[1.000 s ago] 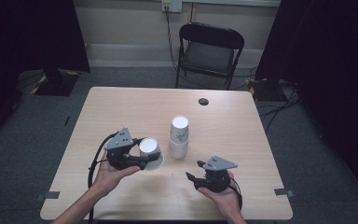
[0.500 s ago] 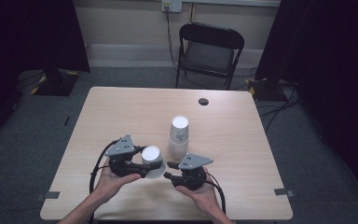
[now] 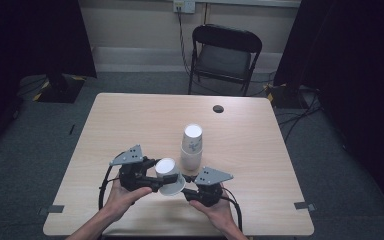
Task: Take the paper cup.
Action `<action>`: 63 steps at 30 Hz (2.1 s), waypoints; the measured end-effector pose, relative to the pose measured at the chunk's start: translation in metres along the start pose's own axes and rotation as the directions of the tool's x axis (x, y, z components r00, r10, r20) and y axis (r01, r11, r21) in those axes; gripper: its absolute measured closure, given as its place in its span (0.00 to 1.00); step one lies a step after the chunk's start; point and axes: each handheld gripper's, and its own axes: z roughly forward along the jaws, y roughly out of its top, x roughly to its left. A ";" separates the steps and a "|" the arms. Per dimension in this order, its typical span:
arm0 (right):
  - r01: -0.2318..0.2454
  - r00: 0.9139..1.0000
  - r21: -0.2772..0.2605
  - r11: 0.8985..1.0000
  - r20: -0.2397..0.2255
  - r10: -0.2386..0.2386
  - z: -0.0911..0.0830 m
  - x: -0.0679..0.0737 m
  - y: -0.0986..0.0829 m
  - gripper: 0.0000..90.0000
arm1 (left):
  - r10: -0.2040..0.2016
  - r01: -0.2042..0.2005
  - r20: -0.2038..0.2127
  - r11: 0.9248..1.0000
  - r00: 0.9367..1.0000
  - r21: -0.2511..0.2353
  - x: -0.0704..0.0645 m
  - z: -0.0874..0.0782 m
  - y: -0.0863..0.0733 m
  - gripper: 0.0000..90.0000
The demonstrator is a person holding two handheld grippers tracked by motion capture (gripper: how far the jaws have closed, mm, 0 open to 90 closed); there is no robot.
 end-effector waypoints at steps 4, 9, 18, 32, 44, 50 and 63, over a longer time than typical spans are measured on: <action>0.006 1.000 -0.041 0.999 -0.006 -0.006 -0.003 0.000 0.002 0.73 | -0.090 0.091 0.037 0.995 0.995 -0.027 0.005 -0.001 -0.002 0.39; 0.024 1.000 -0.078 0.997 0.008 -0.023 -0.006 -0.001 0.004 0.74 | -0.156 0.160 0.077 0.986 0.985 -0.044 0.009 0.000 -0.004 0.39; 0.071 0.997 -0.131 0.989 0.044 -0.065 -0.011 0.001 0.008 0.87 | -0.221 0.231 0.129 0.971 0.967 -0.063 0.013 -0.001 -0.008 0.39; 0.076 0.995 -0.116 0.990 0.069 -0.068 -0.018 -0.003 0.011 0.95 | -0.197 0.204 0.125 0.978 0.972 -0.047 0.011 0.003 -0.012 0.34; 0.071 0.996 -0.095 0.993 0.064 -0.065 -0.020 -0.004 0.012 0.97 | -0.120 0.123 0.067 0.991 0.991 -0.049 0.010 -0.003 -0.007 0.20; 0.054 0.997 -0.068 0.996 0.054 -0.050 -0.021 -0.006 0.012 0.97 | -0.107 0.109 0.042 0.993 0.993 -0.050 0.012 -0.005 -0.006 0.18; -0.003 0.999 0.060 0.998 0.045 0.000 -0.018 -0.013 0.010 0.97 | 0.073 -0.072 -0.066 0.997 0.995 0.014 0.007 -0.010 -0.002 0.26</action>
